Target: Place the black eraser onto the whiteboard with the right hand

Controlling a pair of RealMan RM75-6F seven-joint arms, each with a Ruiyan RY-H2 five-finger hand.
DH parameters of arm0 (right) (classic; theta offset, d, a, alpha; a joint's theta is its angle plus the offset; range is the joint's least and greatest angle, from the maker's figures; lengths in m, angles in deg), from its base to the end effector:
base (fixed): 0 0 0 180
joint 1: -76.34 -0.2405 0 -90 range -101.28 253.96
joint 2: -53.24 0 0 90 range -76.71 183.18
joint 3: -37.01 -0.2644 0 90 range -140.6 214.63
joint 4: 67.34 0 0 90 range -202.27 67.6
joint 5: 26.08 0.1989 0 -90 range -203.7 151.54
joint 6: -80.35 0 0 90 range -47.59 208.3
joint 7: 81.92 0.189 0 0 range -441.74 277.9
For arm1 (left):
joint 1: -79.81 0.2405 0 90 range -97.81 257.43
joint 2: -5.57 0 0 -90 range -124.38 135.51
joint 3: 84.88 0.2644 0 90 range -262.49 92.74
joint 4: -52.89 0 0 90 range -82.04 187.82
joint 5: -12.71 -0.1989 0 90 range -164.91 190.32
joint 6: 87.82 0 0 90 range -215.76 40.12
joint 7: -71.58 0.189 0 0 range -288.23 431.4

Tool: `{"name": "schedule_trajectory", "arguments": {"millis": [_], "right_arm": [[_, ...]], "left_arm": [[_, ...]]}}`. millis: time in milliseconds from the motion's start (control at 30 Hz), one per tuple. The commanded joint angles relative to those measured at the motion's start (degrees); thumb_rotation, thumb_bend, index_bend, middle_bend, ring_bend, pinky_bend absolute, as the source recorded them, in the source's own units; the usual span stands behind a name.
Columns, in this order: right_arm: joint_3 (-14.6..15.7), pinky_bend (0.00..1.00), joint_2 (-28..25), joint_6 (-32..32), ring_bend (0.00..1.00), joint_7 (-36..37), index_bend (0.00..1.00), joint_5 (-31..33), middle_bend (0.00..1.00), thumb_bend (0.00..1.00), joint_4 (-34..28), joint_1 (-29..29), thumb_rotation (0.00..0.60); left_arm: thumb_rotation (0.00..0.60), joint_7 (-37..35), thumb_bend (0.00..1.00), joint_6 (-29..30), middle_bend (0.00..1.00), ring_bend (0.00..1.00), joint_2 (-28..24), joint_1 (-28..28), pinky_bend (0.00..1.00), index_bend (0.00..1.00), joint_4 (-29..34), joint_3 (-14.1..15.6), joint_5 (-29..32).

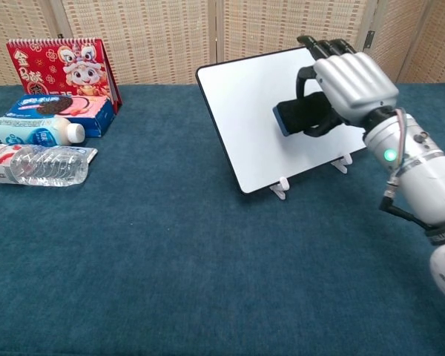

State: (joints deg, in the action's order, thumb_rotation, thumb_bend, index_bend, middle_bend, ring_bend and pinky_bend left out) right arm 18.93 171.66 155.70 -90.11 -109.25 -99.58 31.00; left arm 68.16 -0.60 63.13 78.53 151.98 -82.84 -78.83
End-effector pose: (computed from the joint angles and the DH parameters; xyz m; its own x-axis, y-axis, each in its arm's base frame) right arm -0.1347 -0.4318 -0.0353 0.4652 0.2955 0.8344 -0.7898 -0.2873 0.5420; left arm -0.3004 0.1881 0.1837 0.3421 0.0771 0.9365 0.9396 -0.0372 -0.3402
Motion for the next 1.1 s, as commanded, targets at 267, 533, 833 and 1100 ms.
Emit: {"name": "schedule_trajectory", "arguments": {"millis": [267,533,833,1100], "right_arm": [[-1.22,0.00,4.59,-4.36,0.00,2.12,0.28,2.69,0.00,0.12,8.97,-4.53,0.600],[1.07,0.00,3.58,-0.65,0.00,3.38,0.00,1.45,0.00,0.12,8.88,-3.14,0.600],[5.50,0.00,-5.56,6.83,0.00,0.74,0.00,-1.12,0.00,0.12,-6.20,4.67,0.600],[17.56,0.00,-31.56,8.77,0.00,-13.70,0.00,-0.21,0.00,0.12,-49.11,20.37,0.600]], "left_arm": [[0.593,-0.53,0.06,-0.03,0.07,0.19,-0.41,0.06,0.38,0.00,0.29,0.41,-0.57],[0.599,-0.17,0.06,-0.26,0.07,0.19,-0.42,0.05,0.38,0.00,0.37,0.29,-0.03],[0.599,1.86,0.06,-0.90,0.07,0.19,0.43,-0.09,0.38,0.00,0.63,0.28,0.41],[0.599,2.69,0.06,-0.08,0.07,0.19,0.66,0.22,0.38,0.00,0.92,0.19,0.15]]}}
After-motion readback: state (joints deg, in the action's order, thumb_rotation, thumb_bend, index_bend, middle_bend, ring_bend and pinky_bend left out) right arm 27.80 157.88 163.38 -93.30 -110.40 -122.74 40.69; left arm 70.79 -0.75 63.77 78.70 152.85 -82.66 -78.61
